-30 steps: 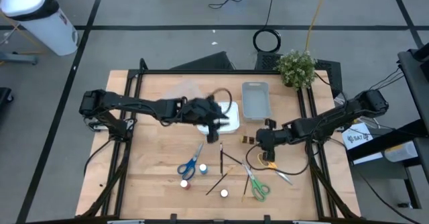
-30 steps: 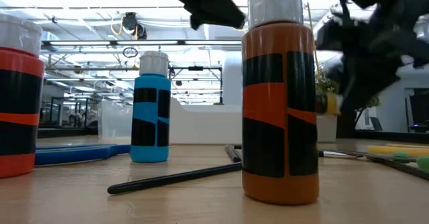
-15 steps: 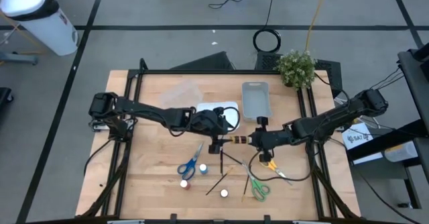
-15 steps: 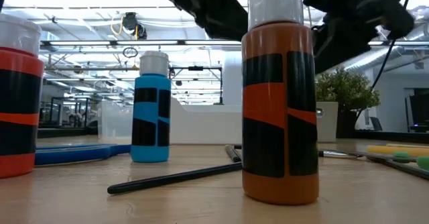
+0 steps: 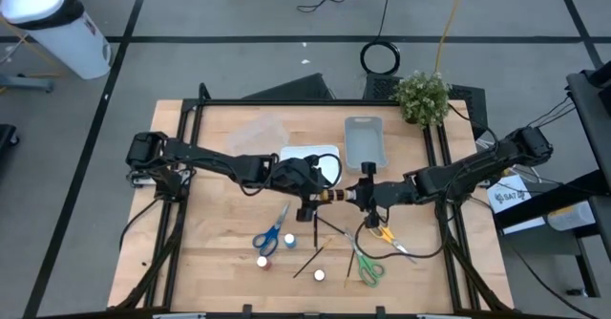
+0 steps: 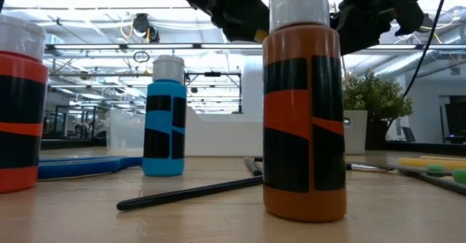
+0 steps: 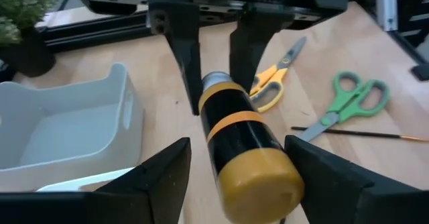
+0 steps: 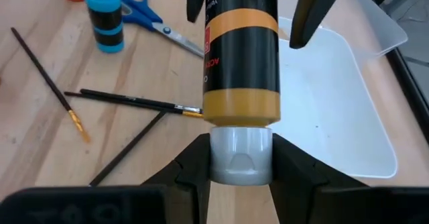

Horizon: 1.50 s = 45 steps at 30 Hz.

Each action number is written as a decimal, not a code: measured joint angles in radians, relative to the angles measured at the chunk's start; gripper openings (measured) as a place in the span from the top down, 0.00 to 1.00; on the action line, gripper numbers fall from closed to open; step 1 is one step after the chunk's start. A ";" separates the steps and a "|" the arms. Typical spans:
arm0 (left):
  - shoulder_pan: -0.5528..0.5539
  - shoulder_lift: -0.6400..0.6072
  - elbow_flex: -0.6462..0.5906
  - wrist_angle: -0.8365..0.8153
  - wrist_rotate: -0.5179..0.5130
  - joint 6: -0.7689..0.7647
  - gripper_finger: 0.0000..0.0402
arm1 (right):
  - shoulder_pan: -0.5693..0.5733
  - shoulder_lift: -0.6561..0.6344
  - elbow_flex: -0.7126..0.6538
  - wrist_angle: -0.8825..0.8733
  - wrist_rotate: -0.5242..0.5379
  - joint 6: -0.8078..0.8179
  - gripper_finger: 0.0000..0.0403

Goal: Pick & Place Paint Supplies
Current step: Put the yellow paint bottle in the gray bin

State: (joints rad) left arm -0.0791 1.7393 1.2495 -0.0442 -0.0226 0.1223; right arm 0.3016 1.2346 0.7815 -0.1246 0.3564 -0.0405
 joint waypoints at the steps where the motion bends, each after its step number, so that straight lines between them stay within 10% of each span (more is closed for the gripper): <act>1: 0.000 0.000 0.000 0.002 -0.003 -0.001 0.42 | 0.000 0.000 0.000 0.000 0.002 0.003 0.74; 7: 0.003 0.000 0.000 0.010 0.019 -0.004 0.67 | 0.001 0.000 0.000 0.001 0.038 0.010 0.74; 15: 0.036 -0.086 -0.012 0.018 -0.031 0.086 0.68 | 0.005 -0.025 0.000 -0.161 0.027 0.100 0.47; 24: 0.251 -0.189 -0.444 0.900 0.393 -0.072 0.68 | -0.001 -0.077 -0.001 -0.309 0.037 0.233 0.35; 31: 0.339 -0.129 -0.656 1.553 0.445 -0.303 0.68 | -0.074 -0.075 -0.044 0.233 0.242 -0.078 0.35; 37: 0.313 -0.129 -0.630 1.488 0.442 -0.289 0.68 | -0.212 -0.065 -0.167 1.001 0.002 -0.185 0.39; 45: 0.261 -0.129 -0.522 1.258 0.437 -0.192 0.68 | -0.275 0.027 -0.217 1.194 -0.167 -0.114 0.43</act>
State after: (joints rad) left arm 0.1822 1.6104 0.7278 1.2136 0.4145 -0.0695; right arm 0.0261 1.2615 0.5640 1.0693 0.1891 -0.1543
